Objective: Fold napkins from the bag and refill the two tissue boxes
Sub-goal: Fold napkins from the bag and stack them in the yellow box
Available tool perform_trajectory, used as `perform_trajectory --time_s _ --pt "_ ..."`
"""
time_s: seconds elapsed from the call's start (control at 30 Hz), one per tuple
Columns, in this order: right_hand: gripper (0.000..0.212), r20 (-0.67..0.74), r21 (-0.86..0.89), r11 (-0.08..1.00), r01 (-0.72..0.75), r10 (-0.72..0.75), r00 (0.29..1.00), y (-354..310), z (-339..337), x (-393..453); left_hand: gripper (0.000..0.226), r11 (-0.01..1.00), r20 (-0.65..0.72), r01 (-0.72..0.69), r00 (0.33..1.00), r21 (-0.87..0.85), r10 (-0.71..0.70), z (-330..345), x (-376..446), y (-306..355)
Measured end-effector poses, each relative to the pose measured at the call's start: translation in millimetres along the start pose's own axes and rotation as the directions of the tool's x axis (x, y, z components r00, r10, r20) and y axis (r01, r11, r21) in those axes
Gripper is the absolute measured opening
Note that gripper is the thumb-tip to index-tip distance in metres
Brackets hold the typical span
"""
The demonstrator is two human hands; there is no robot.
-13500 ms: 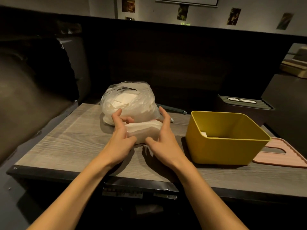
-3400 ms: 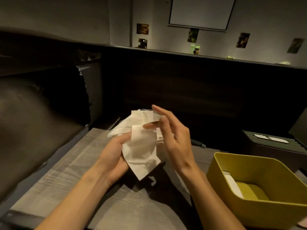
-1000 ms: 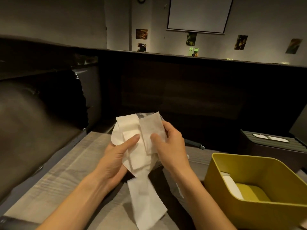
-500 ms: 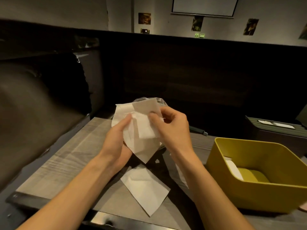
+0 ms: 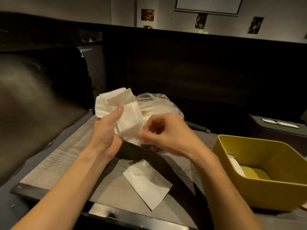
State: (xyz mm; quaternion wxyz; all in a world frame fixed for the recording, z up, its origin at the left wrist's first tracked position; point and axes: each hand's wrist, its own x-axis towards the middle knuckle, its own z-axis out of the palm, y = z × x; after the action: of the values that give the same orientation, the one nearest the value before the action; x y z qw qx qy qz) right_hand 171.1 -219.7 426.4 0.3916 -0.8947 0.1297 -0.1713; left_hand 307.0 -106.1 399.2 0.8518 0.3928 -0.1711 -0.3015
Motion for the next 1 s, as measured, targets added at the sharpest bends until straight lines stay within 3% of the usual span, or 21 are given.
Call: perform_trajectory --time_s 0.07,0.2,0.33,0.47,0.57,0.67,0.73,0.83,1.0 --pt "0.012 0.298 -0.145 0.989 -0.02 0.063 0.953 -6.1 4.0 -7.8 0.047 1.0 0.005 0.009 1.0 -0.011 -0.009 1.2 1.9 0.6" --pt "0.035 0.418 -0.487 0.857 0.17 0.058 0.906 -7.4 17.9 -7.7 0.038 0.997 -0.039 0.065 0.997 0.031 -0.064 -1.4 1.9 -5.5" --pt "0.019 0.433 -0.437 0.892 0.12 0.091 0.897 -4.9 18.5 -11.0 0.033 0.996 -0.056 0.059 0.997 0.07 -0.055 -1.6 0.0 -5.3" --pt "0.005 0.419 -0.276 0.951 0.137 -0.009 0.908 -13.2 3.3 -13.8 0.035 0.995 -0.012 0.056 0.998 0.088 -0.055 -1.7 -1.5 -5.4" --pt "0.008 0.287 -0.128 0.978 0.162 -0.12 0.95 -22.2 -19.4 -16.3 0.035 0.995 -0.005 0.045 0.999 0.084 -0.045 -1.6 -1.7 -5.3" --pt "0.011 0.014 -0.055 0.977 0.207 -0.207 0.978 -17.9 -31.2 -15.3 0.033 0.989 0.036 0.042 0.998 0.142 -0.048 0.6 -5.0 -4.2" --pt "0.012 -0.161 -0.172 0.965 0.197 -0.224 0.961 -7.9 -27.5 -9.3 0.035 0.982 0.072 0.057 0.995 0.181 -0.071 3.1 -8.0 -4.3" --pt "0.034 -0.364 -0.39 0.913 0.121 -0.273 0.891 1.8 -15.5 -0.1 0.041 0.981 0.131 0.103 0.984 0.164 -0.125 6.7 -10.7 -4.2" --pt "0.048 -0.416 -0.414 0.892 0.181 -0.362 0.834 5.6 1.4 5.2 0.041 0.972 0.214 0.114 0.964 0.205 -0.158 8.7 -13.6 -5.7"
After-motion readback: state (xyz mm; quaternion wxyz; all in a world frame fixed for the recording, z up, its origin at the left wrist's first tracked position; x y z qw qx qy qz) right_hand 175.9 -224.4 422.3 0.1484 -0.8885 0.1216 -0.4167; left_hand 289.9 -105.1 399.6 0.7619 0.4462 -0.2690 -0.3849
